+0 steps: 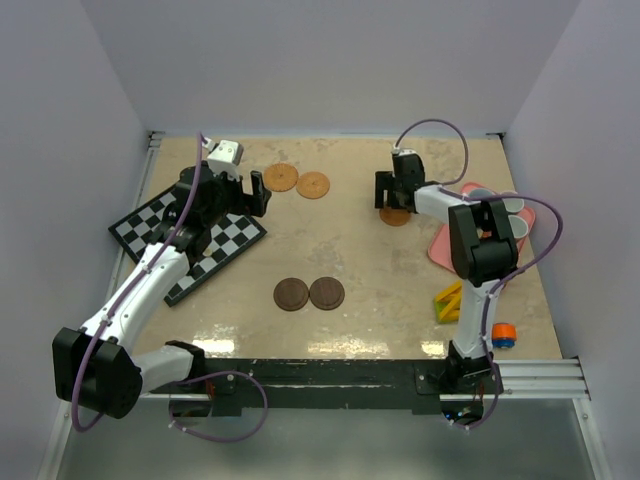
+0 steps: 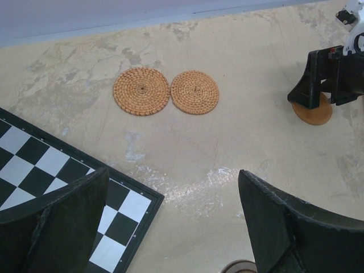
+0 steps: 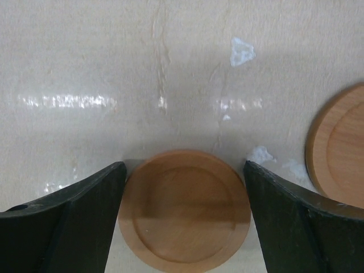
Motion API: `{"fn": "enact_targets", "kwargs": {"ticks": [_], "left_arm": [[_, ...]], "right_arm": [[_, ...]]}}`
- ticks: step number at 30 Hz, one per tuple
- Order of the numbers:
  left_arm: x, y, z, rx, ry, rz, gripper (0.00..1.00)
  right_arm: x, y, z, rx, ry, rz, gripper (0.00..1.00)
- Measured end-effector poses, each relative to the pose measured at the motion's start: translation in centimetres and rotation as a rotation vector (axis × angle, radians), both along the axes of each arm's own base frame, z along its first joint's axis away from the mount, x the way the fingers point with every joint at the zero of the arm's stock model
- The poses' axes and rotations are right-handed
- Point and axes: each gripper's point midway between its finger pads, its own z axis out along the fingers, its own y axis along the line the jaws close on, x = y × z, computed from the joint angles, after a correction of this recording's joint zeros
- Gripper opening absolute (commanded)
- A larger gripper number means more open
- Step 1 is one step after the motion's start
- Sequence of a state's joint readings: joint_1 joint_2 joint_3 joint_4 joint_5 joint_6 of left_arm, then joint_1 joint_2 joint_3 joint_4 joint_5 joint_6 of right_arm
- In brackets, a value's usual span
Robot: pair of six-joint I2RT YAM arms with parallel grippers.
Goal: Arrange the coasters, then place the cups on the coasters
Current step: Move the coaster to the center of the board.
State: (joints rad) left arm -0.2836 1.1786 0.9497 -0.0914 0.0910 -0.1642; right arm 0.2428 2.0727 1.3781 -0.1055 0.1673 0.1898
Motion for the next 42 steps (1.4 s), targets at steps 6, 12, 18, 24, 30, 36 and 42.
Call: {"fn": "enact_targets", "kwargs": {"ticks": [6, 12, 18, 24, 30, 36, 42], "left_arm": [[-0.1, -0.4, 0.0, -0.003, 0.001, -0.015, 1.0], [-0.2, -0.6, 0.0, -0.004, 0.001, -0.021, 1.0], [-0.2, -0.6, 0.0, -0.004, 0.0, -0.023, 1.0], [-0.3, -0.8, 0.0, -0.005, 0.001, -0.028, 1.0], [-0.4, -1.0, 0.0, -0.006, 0.001, -0.037, 1.0], [-0.4, -1.0, 0.0, -0.006, 0.002, -0.036, 1.0], [-0.4, -1.0, 0.0, -0.006, 0.002, -0.036, 1.0]], "right_arm": [[-2.6, -0.7, -0.1, 0.004, 0.016, -0.017, 0.86], [-4.7, -0.9, -0.2, 0.013, 0.025, -0.023, 0.82], [-7.5, -0.7, -0.3, 0.028, 0.047, -0.015, 0.78], [-9.9, 0.5, -0.4, 0.036, 0.069, 0.011, 0.78], [-12.8, 3.1, -0.4, 0.044, 0.1, 0.063, 0.79], [-15.3, 6.9, -0.4, 0.065, 0.11, 0.134, 0.79], [-17.7, 8.7, -0.2, 0.09, 0.135, 0.17, 0.83]]}}
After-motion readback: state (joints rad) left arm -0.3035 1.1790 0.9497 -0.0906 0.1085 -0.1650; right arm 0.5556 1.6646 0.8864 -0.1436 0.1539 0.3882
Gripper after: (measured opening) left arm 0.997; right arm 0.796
